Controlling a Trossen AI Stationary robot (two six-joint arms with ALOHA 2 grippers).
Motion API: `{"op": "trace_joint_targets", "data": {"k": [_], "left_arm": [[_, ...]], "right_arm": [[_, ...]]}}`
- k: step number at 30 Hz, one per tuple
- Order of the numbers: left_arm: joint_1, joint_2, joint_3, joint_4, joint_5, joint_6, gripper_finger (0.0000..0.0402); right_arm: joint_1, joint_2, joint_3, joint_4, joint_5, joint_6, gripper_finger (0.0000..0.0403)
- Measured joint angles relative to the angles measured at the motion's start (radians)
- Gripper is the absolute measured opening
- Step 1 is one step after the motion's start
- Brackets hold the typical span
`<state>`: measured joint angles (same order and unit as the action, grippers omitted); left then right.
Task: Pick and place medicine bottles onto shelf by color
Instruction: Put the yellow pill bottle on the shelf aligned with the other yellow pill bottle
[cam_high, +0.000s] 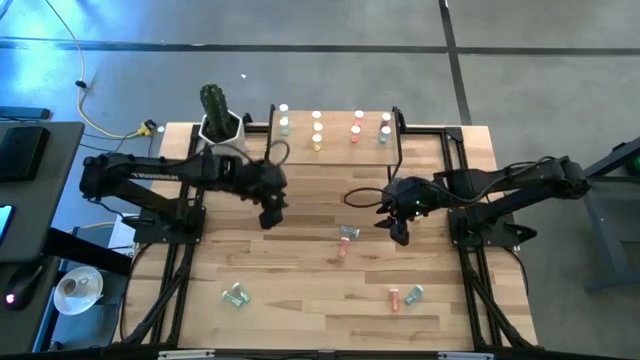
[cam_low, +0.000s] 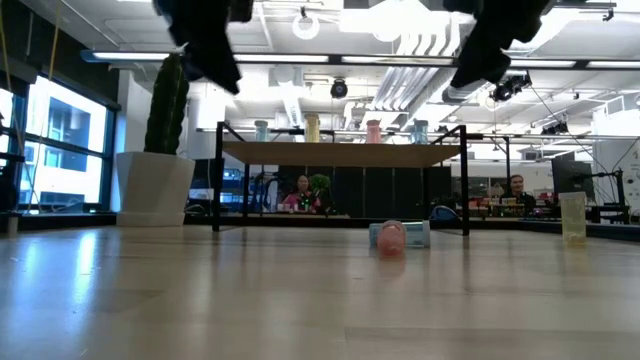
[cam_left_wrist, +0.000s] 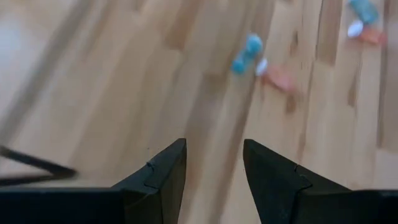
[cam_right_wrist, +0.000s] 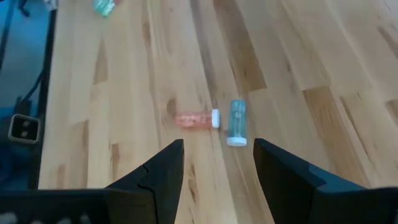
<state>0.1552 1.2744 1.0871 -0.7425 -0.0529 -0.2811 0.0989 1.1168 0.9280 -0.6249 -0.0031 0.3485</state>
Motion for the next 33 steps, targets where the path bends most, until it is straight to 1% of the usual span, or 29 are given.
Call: {"op": "trace_joint_targets", "data": {"k": [4,8,12,15,20,23,28,33], "left_arm": [[-0.073,-0.001,-0.073,0.012,-0.044,-0.074,0.0149],[-0.145,0.0,-0.145,0.075,-0.115,-0.133,0.0149],[-0.204,0.0,-0.212,0.177,-0.139,-0.146,0.0149],[-0.227,0.0,-0.26,0.278,-0.143,-0.143,0.0149],[-0.238,0.0,-0.317,0.462,-0.145,-0.071,0.0149],[-0.238,0.005,-0.325,0.54,-0.145,-0.009,0.0149],[-0.236,0.013,-0.326,0.64,-0.145,0.123,0.0149],[-0.233,0.022,-0.326,0.701,-0.142,0.209,0.0149]], "right_arm": [[0.028,0.0,-0.024,0.033,0.07,0.09,0.0185],[0.054,0.0,-0.03,0.041,0.158,0.17,0.0185],[0.086,0.0,-0.03,0.028,0.228,0.239,0.0185],[0.112,0.0,-0.03,-0.02,0.287,0.302,0.0185],[0.16,0.0,-0.03,-0.162,0.436,0.499,0.0185],[0.189,0.0,-0.03,-0.255,0.498,0.619,0.0185],[0.225,0.0,-0.031,-0.368,0.54,0.779,0.0185],[0.25,0.0,-0.1,-0.37,0.565,0.881,0.0185]]}}
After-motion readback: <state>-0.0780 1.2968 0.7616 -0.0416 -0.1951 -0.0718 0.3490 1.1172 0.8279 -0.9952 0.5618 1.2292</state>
